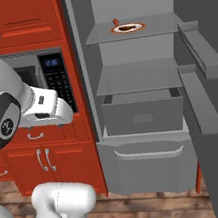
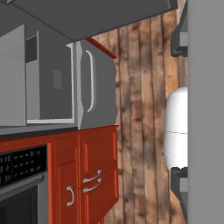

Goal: Retrieve the chicken drumstick from the fridge and place it on the saucepan with marinade on the stove.

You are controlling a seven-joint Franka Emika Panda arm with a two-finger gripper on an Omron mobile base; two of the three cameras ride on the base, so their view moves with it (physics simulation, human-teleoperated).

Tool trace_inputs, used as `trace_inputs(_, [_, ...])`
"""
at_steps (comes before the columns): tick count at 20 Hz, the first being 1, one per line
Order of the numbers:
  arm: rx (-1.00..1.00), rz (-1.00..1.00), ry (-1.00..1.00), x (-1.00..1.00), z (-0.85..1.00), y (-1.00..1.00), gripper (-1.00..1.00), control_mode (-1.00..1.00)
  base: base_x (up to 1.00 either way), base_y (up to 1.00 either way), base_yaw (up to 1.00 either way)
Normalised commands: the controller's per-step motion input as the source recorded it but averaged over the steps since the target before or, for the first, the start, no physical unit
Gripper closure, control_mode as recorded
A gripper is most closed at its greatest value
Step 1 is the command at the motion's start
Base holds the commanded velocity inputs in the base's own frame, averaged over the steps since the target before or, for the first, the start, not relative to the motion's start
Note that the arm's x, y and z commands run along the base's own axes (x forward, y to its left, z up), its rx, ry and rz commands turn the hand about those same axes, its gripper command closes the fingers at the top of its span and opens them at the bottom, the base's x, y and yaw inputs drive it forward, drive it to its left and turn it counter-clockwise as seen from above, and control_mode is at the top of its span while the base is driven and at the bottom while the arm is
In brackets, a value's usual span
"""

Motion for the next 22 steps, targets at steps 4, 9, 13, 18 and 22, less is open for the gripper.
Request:
trace_inputs(4, [0.00, 0.00, 0.00, 0.01, 0.00, 0.00, -1.00, 1.00, 0.00, 0.00, 0.00])
trace_inputs(9, [0.00, 0.00, 0.00, 0.00, 0.00, 0.00, -1.00, 1.00, 0.00, 0.00, 0.00])
trace_inputs(13, [0.00, 0.00, 0.00, 0.00, 0.00, 0.00, -1.00, 1.00, 0.00, 0.00, 0.00])
trace_inputs(18, [0.00, 0.00, 0.00, 0.00, 0.00, 0.00, -1.00, 1.00, 0.02, 0.00, 0.00])
trace_inputs(22, [0.00, 0.00, 0.00, 0.00, 0.00, 0.00, -1.00, 1.00, 0.34, -0.01, 0.00])
